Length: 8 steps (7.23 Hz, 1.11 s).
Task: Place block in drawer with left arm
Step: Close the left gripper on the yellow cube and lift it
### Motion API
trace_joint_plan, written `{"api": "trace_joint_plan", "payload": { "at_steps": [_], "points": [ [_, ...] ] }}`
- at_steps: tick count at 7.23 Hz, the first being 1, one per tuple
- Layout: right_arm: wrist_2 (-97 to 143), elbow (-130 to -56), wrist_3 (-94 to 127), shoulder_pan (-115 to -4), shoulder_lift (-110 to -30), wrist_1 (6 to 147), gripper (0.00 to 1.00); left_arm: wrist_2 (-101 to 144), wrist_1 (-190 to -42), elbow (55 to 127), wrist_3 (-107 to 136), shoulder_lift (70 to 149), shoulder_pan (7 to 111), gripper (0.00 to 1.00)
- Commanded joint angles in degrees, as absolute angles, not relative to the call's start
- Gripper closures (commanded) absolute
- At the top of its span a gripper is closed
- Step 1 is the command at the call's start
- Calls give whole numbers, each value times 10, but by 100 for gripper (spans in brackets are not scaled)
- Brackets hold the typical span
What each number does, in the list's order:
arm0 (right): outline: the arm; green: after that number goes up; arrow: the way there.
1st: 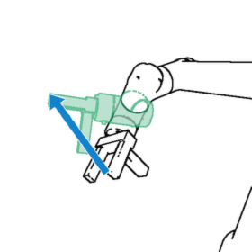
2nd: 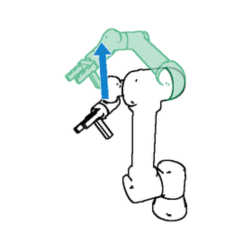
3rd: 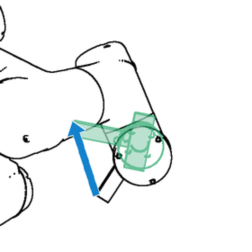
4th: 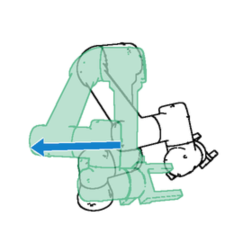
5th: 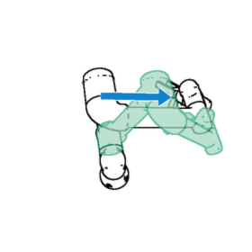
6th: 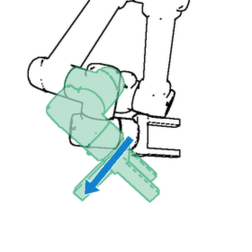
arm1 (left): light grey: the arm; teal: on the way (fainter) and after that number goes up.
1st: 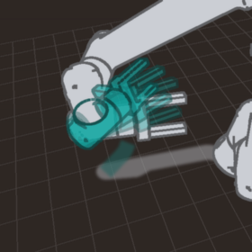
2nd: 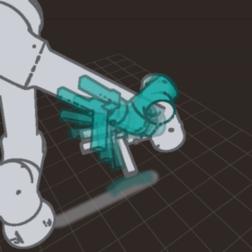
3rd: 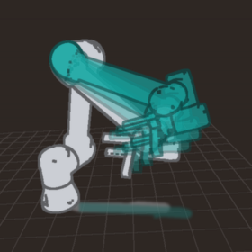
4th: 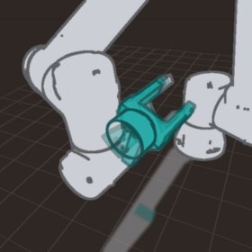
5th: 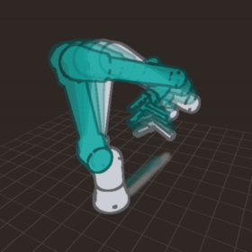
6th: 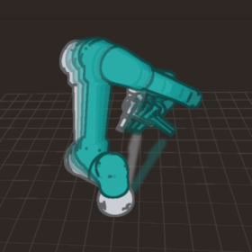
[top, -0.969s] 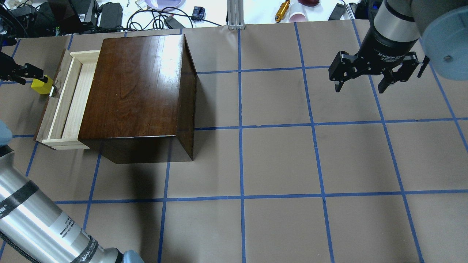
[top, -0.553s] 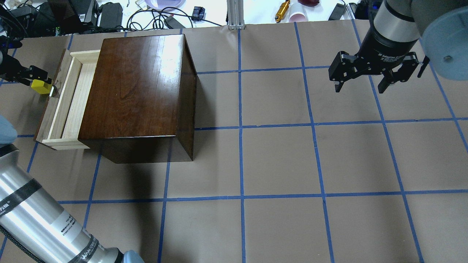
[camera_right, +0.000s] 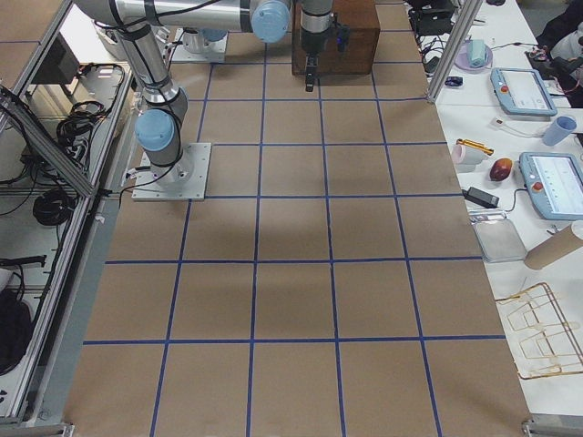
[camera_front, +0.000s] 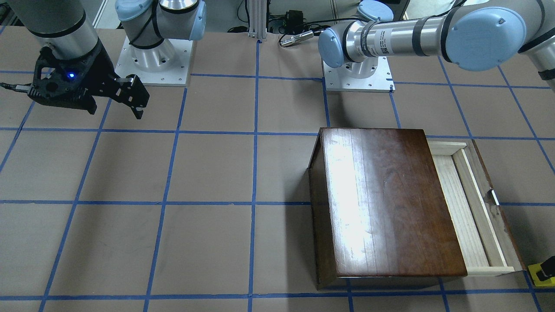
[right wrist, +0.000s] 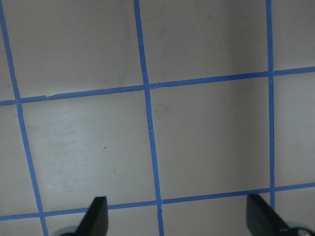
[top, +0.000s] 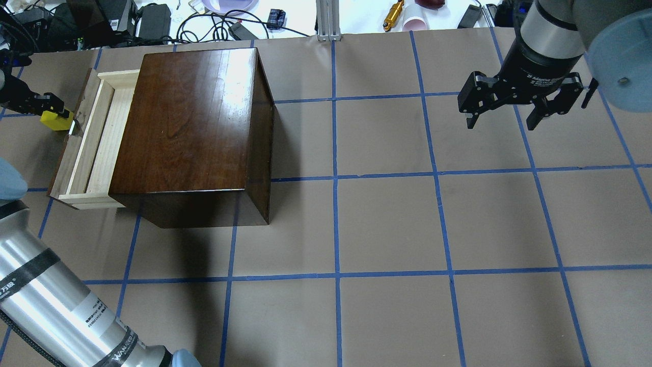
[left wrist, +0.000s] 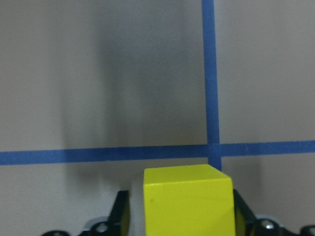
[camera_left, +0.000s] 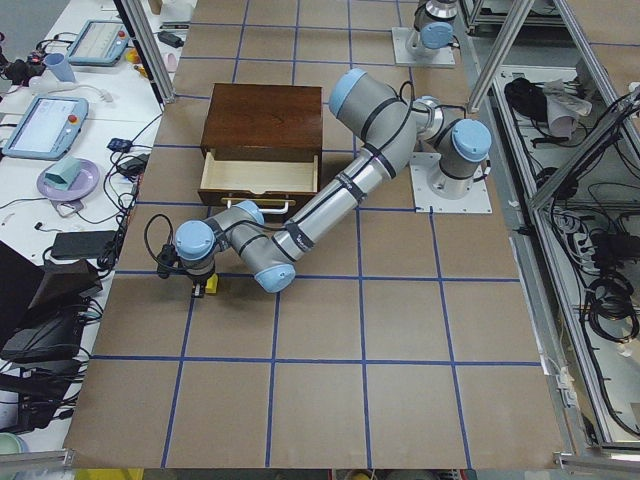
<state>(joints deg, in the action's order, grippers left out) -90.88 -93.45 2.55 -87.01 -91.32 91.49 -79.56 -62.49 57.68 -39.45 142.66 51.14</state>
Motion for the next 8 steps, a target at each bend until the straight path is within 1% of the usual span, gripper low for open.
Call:
{"api": "trace_joint_plan", "payload": {
  "at_steps": [1, 6, 7, 8],
  "points": [
    [-909, -935, 25, -870, -913, 915, 0, -798, -655, 573, -396, 1406, 512, 100],
    [-909, -935, 25, -870, -913, 915, 0, -837, -908, 562, -389, 1229, 544, 100],
    [-909, -935, 25, -870, -913, 915, 0, -838, -944, 562, -353, 1197, 549, 100],
    [-909, -934, 25, -870, -913, 915, 0, -837, -960, 568, -300, 1176, 575, 100]
  ]
}}
